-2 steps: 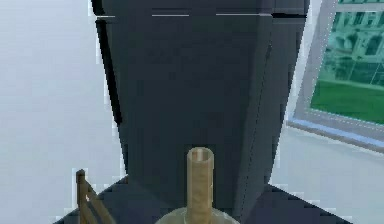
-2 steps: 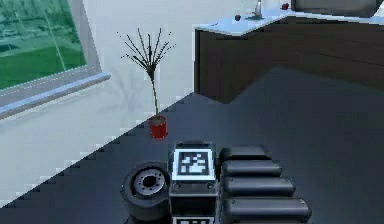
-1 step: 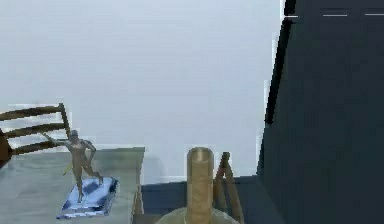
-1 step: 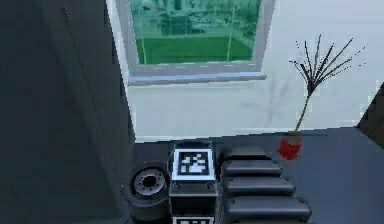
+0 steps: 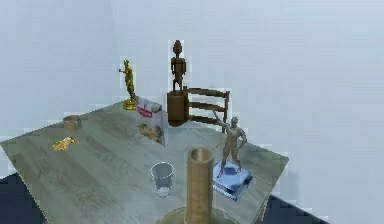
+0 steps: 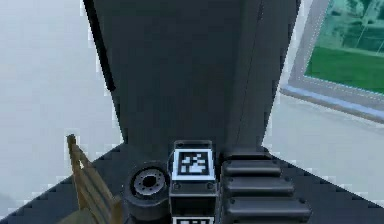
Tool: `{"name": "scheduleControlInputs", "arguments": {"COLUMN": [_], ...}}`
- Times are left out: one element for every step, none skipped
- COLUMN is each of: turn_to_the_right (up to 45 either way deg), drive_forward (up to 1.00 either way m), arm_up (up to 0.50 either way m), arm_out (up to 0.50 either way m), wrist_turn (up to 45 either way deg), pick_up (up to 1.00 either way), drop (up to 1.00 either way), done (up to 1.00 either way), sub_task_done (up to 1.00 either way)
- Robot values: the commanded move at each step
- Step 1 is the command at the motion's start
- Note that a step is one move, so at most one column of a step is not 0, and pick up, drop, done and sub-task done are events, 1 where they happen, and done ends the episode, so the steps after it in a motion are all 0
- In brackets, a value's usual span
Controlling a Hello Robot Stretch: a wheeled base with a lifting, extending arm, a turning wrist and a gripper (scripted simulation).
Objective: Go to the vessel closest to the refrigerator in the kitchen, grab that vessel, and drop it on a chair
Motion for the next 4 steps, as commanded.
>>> {"name": "scheduleControlInputs", "arguments": {"turn_to_the_right": [-9.0, 45.0, 45.0, 6.0], "drive_forward": [0.00, 0.00, 0.00, 0.00], "arm_up": [0.00, 0.00, 0.00, 0.00], "arm_out": [0.00, 0.00, 0.00, 0.00], "wrist_turn": [0.0, 0.0, 0.0, 0.0], "pick_up": [0.00, 0.00, 0.00, 0.00], "drop": [0.00, 0.00, 0.00, 0.00], "done": [0.00, 0.00, 0.00, 0.00], "sub_task_done": [0.00, 0.00, 0.00, 0.00]}}
